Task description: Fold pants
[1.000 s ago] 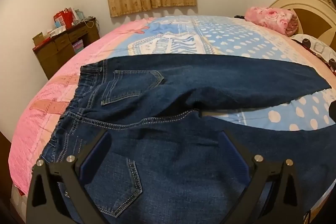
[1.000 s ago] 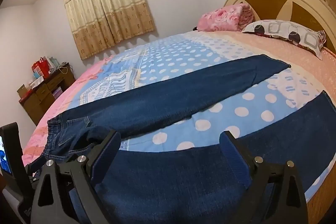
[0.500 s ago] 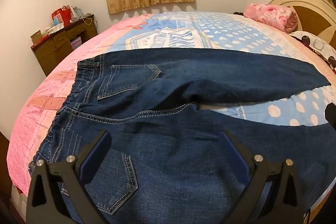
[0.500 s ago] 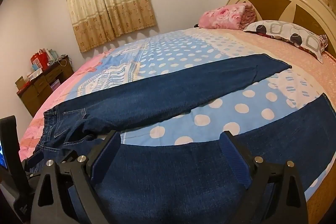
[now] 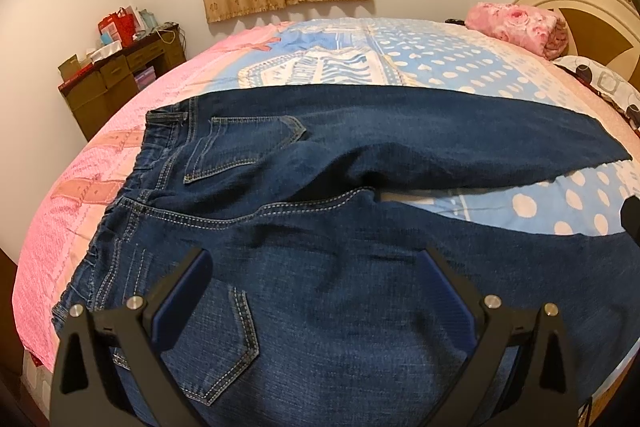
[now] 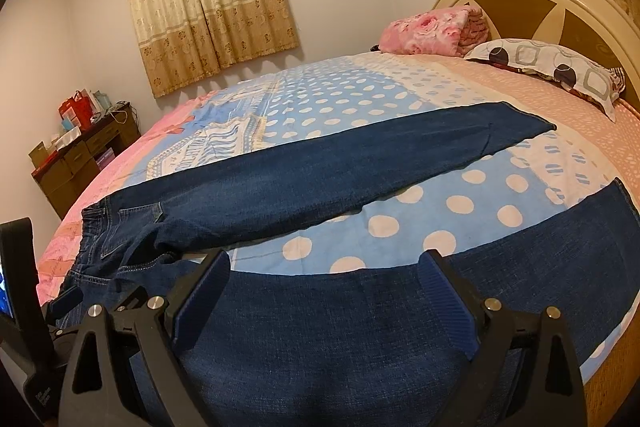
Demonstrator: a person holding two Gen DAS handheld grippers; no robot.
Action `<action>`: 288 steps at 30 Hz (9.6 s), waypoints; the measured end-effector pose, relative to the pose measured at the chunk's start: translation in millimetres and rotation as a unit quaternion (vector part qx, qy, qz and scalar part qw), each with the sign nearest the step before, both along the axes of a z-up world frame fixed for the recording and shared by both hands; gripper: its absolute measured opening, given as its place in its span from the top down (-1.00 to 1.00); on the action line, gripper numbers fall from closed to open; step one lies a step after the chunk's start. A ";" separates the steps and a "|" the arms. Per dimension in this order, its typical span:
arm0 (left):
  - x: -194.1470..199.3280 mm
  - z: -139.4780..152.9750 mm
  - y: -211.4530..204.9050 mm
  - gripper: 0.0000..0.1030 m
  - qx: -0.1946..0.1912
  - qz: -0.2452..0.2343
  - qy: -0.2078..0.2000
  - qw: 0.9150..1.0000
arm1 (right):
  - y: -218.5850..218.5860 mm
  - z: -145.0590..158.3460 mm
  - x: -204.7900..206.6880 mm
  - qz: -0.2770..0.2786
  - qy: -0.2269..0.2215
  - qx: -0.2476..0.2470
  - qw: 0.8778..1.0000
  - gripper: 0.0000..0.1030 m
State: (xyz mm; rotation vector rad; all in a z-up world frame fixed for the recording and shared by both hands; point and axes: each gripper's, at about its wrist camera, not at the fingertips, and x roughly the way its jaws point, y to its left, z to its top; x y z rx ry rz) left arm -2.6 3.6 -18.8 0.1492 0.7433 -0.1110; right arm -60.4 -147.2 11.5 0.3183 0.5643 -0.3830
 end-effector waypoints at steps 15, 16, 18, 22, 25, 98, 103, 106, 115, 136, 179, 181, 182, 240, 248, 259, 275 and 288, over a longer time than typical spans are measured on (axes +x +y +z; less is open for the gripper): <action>-0.8 -0.9 -0.5 -1.00 0.001 0.000 0.000 1.000 | 0.3 -0.5 -0.4 0.000 -0.001 0.000 1.000 -0.87; -1.1 -1.2 -0.5 -1.00 0.001 0.000 0.000 1.000 | 0.6 -0.5 -0.6 0.000 -0.001 0.000 1.000 -0.87; -1.6 -1.6 -0.2 -1.00 0.002 0.001 0.000 1.000 | 0.8 -0.5 -0.5 0.000 -0.001 -0.001 1.000 -0.87; -2.8 -1.3 -1.3 -1.00 0.004 -0.001 0.000 1.000 | 0.9 -0.5 -0.5 0.000 -0.001 -0.001 1.000 -0.87; -2.7 -1.3 -1.6 -1.00 0.004 0.000 0.000 1.000 | 2.0 -0.5 0.2 0.003 0.000 -0.002 1.000 -0.87; 291.6 -10.1 56.6 -0.69 -0.098 0.393 0.134 0.904 | -71.0 -24.2 79.4 0.031 0.045 -0.014 0.998 -0.86; 303.8 -15.8 43.3 -0.66 -0.048 0.401 0.113 0.908 | -87.3 -30.6 82.7 0.024 0.048 -0.001 0.999 -0.86; 302.4 -9.2 31.3 -0.50 -0.007 0.340 0.108 0.934 | -93.1 -33.0 81.4 0.022 0.047 0.003 0.999 -0.86; 300.3 15.6 3.2 -0.69 0.140 0.035 0.025 0.989 | -112.6 -23.2 92.8 0.030 0.050 -0.007 0.998 -0.86; 312.6 -36.2 -27.4 0.03 0.084 -0.341 0.160 0.923 | -106.6 -44.9 112.1 0.024 0.088 0.000 0.996 -0.86; 82.4 14.0 29.7 0.88 -0.134 -0.170 -0.037 0.976 | -361.2 -37.9 103.3 -0.134 0.009 0.294 0.946 -0.86; 83.8 15.3 31.2 0.88 -0.138 -0.169 -0.037 0.975 | -384.9 -49.1 126.1 -0.161 0.038 0.295 0.941 -0.86; 84.5 16.1 31.4 0.88 -0.140 -0.168 -0.037 0.975 | -392.5 -53.2 133.4 -0.174 0.043 0.295 0.939 -0.86; -103.2 -17.2 141.0 0.88 -0.179 -0.146 0.003 0.973 | -285.2 -55.0 -223.6 -0.014 -0.059 0.263 0.963 0.94; -99.6 -46.0 137.8 0.88 -0.171 -0.119 0.033 0.978 | -293.6 -72.5 -230.6 -0.009 -0.089 0.328 0.941 0.90; -111.0 -35.5 146.8 0.72 -0.159 -0.110 0.033 0.981 | -300.0 -90.3 -254.3 -0.011 -0.128 0.371 0.920 0.58; -83.5 42.9 113.9 0.71 -0.173 -0.109 -0.059 0.977 | -361.1 -91.4 -234.6 -0.065 -0.109 0.231 0.965 -0.07; -76.3 22.0 49.9 0.71 -0.143 -0.144 -0.009 0.979 | -346.3 -80.8 -146.2 0.084 -0.050 0.120 0.988 -0.08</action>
